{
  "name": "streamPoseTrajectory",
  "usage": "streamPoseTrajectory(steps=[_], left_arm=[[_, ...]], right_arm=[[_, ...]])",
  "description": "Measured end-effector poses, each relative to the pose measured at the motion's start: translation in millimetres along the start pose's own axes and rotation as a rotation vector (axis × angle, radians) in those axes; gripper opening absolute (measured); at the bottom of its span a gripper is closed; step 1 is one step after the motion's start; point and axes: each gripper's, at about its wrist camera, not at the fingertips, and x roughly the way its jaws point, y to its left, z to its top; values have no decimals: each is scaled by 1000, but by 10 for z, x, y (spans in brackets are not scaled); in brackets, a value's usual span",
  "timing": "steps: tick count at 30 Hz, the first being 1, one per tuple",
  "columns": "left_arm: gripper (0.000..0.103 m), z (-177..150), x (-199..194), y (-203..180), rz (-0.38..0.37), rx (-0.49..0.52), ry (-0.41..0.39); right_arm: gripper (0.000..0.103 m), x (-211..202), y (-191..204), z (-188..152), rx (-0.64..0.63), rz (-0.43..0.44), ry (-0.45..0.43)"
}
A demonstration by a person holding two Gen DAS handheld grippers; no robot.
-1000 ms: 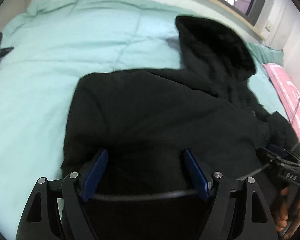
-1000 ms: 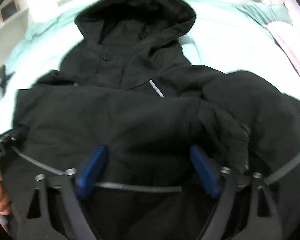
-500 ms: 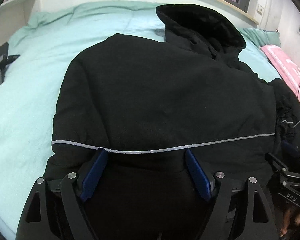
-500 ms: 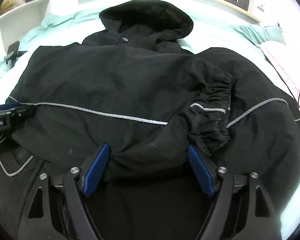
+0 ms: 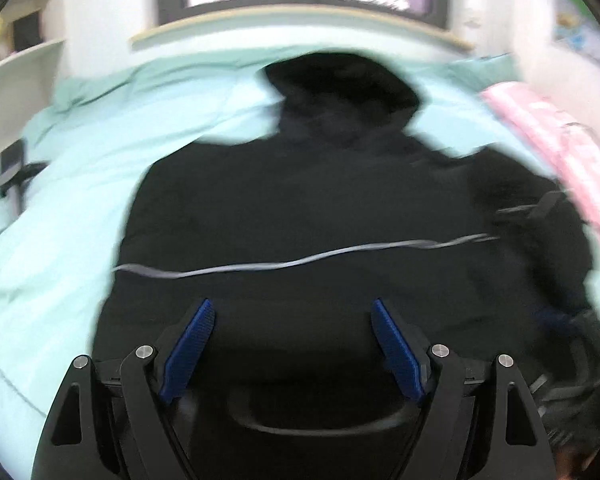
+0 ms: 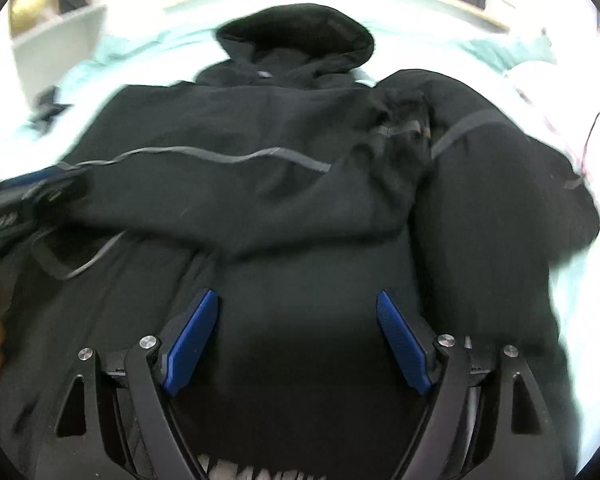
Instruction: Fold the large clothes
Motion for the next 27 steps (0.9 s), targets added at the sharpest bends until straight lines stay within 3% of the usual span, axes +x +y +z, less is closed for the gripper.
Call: streamPoseTrajectory(steps=[4, 9, 11, 13, 15, 18, 21, 25, 27], left_arm=[[82, 244, -56, -583, -109, 33, -20], [82, 399, 341, -1078, -184, 25, 27], [82, 314, 581, -1235, -245, 50, 88], [85, 180, 1019, -1427, -256, 137, 224], [86, 32, 1018, -1554, -197, 226, 150], [86, -11, 960, -1489, -220, 210, 128], [86, -47, 938, -1467, -222, 210, 114], [86, -98, 894, -1489, -214, 221, 95], [86, -140, 851, -1480, -223, 215, 90]], right_arm=[[84, -406, -424, -61, 129, 86, -45], [84, -915, -1148, 23, 244, 0, -132], [84, -1062, -1477, 91, 307, -23, -162], [86, -1096, -1836, 202, 380, -46, -171], [86, -1002, -2172, 325, 442, -76, -163], [86, -699, -2720, 486, 559, -104, -135], [86, -356, -3259, 524, 716, -50, -136], [86, 36, -3627, 513, 837, 112, -178], [86, 185, -3702, 575, 858, 128, -168]])
